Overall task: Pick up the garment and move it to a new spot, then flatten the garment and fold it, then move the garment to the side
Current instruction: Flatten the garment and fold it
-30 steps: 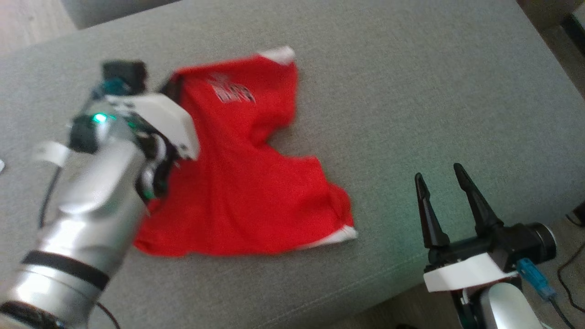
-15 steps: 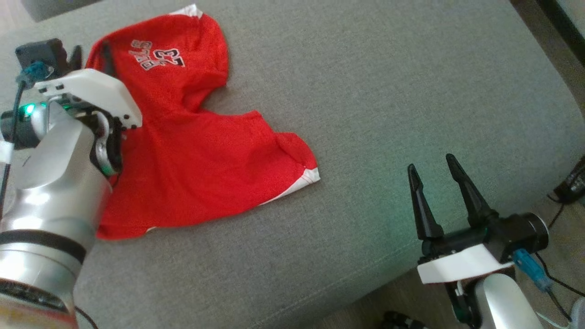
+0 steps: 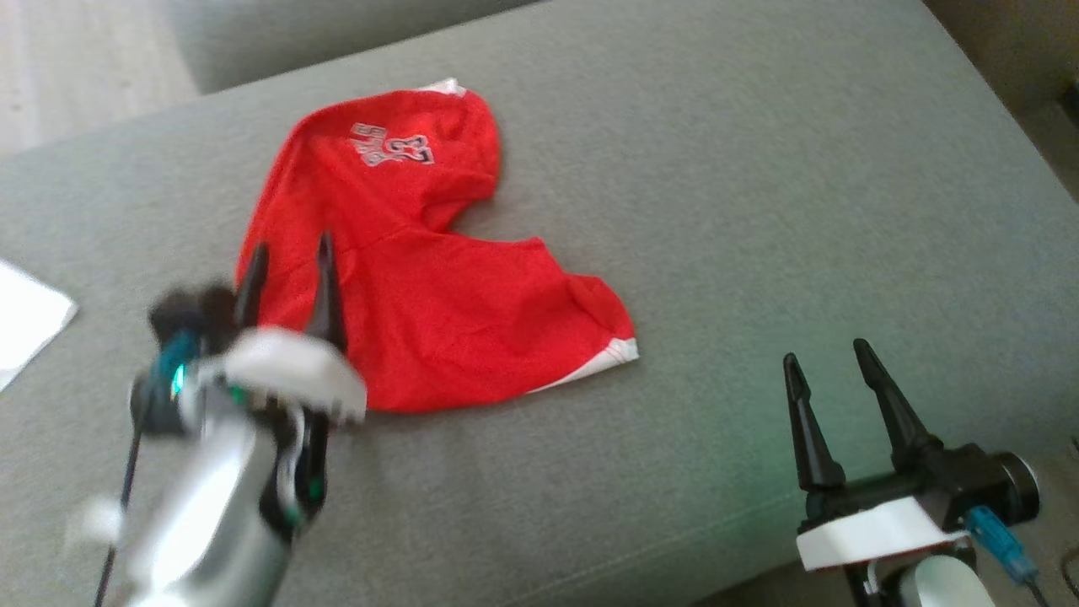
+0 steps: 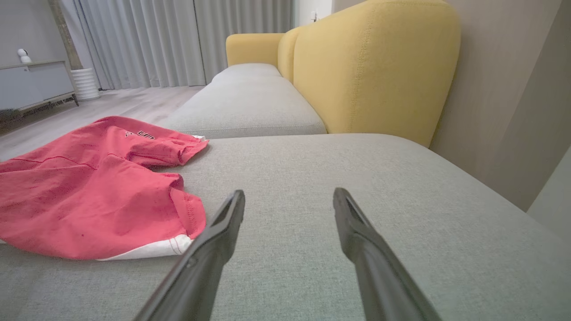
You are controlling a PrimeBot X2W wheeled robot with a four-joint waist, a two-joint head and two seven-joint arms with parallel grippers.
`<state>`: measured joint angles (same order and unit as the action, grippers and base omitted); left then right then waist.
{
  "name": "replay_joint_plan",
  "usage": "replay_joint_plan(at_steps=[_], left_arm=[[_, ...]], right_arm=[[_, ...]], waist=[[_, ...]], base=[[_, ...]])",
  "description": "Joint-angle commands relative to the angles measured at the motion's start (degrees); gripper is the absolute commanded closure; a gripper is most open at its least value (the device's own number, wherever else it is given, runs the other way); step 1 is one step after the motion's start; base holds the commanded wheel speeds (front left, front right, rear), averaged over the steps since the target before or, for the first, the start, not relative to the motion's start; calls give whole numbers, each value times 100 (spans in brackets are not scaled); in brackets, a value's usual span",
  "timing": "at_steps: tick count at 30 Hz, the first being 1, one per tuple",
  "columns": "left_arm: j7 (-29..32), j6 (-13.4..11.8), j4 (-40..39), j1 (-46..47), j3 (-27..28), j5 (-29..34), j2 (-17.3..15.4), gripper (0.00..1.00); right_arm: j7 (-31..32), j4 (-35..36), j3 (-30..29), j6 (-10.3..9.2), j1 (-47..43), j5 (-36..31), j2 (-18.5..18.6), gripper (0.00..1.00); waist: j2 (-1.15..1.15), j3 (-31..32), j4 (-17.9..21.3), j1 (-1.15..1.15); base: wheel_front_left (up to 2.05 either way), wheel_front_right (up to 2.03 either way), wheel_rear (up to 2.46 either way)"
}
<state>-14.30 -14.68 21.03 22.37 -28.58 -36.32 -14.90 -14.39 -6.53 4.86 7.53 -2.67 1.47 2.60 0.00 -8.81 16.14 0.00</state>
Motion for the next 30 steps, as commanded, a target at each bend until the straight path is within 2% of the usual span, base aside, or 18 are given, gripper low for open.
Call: replay_joint_plan(at_steps=[1,5,10,17,28,29,30], left_arm=[[-69,-73,-326,51,314,62,-196,0],[-69,-306,-955,-907,578,133,-225,0],[-63,-345,-1089,-1675,605,105,-234,0],[122,-103,-474,-1596,345,67,-166,0],[217,385,273,-1030,273,-288,238,0],[239,416,346,-999,264,-315,263,16],[244,437,418,-961,260,-327,279,56]], right_arm=[[-61,192,95,-4,57,-38,28,0],[-61,189,105,-4,-50,-91,28,0],[-61,187,152,-4,-96,-150,29,0],[-61,210,202,-4,-18,-185,68,0],[-61,198,242,-4,100,-187,88,0],[-61,199,240,-4,100,-186,86,0],[-61,199,238,-4,99,-184,84,0]], waist=[[0,141,-193,0],[0,221,-368,0],[0,227,-527,0],[0,74,-632,0],[0,-125,-468,0],[0,-134,-456,0],[0,-141,-447,0]], base=[[0,0,0],[0,0,0],[0,0,0],[0,0,0],[0,0,0],[0,0,0],[0,0,0]])
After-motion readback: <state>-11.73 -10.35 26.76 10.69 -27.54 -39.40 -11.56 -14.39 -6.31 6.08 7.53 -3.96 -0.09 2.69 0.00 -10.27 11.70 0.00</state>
